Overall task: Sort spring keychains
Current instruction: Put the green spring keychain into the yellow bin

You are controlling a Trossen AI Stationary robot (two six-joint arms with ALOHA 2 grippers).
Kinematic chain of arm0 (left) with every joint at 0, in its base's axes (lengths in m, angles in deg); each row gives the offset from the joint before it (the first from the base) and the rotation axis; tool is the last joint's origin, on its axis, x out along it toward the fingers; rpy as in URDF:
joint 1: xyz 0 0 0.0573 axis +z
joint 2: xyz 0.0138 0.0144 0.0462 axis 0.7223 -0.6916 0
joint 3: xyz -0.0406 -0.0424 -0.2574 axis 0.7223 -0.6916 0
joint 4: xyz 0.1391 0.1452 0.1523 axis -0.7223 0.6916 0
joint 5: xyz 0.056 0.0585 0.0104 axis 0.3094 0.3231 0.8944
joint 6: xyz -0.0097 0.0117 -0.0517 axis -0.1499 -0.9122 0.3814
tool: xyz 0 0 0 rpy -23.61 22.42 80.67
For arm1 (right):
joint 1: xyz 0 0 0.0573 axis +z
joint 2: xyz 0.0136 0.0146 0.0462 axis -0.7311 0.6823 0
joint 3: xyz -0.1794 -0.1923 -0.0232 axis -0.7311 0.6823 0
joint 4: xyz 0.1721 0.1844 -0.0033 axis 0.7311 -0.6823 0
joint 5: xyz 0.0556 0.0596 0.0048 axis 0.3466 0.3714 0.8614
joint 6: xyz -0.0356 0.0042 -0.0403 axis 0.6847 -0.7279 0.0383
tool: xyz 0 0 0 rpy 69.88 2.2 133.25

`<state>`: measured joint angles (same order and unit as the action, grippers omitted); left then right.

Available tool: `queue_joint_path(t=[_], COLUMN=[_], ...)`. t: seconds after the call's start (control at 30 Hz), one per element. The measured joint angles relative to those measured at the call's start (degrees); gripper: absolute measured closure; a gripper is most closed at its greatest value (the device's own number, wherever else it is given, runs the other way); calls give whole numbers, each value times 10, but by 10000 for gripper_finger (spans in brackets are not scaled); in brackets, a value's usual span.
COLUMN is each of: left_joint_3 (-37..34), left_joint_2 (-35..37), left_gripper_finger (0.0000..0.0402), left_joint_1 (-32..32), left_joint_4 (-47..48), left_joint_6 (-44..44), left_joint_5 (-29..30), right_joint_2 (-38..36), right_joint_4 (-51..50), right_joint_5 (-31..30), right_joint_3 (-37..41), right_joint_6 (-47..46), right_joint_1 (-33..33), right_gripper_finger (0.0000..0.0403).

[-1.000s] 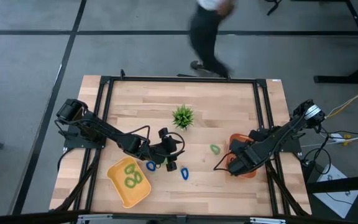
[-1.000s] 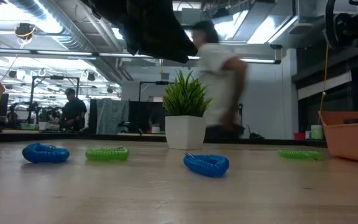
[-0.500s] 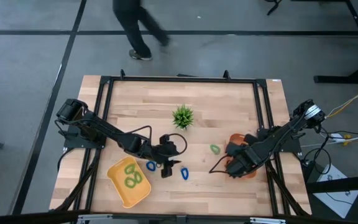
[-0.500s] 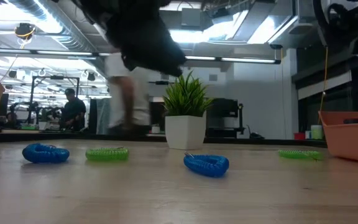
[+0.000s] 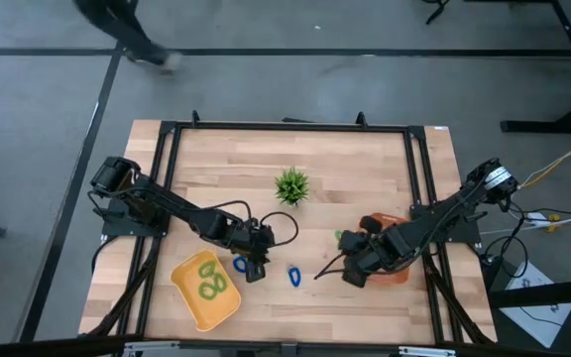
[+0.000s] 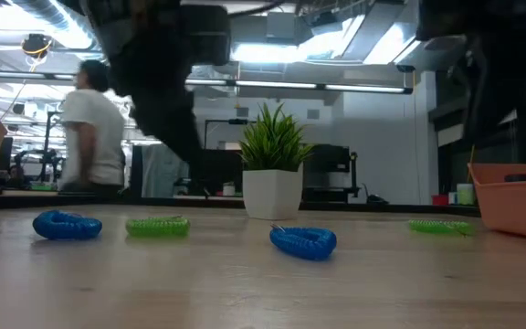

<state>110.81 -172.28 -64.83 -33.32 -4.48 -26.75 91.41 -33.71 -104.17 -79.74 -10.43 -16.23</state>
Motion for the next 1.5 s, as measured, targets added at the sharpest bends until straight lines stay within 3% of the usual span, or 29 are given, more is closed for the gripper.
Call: queue_joint_path(t=[0.23, 0.53, 1.5], left_joint_3=[0, 0, 1], left_joint_2=[0, 0, -81], left_gripper_finger=[274, 274, 274], left_joint_1=[11, 20, 37], left_joint_4=[73, 94, 92], left_joint_6=[-35, -61, -54], left_joint_5=[8, 19, 14], right_joint_2=[0, 0, 63], right_joint_4=[129, 253, 263], right_joint_5=[-2, -83, -89], right_joint_3=[0, 0, 0], right_joint_6=[91, 205, 254], right_joint_1=[-14, -20, -38], right_gripper_finger=[276, 276, 276])
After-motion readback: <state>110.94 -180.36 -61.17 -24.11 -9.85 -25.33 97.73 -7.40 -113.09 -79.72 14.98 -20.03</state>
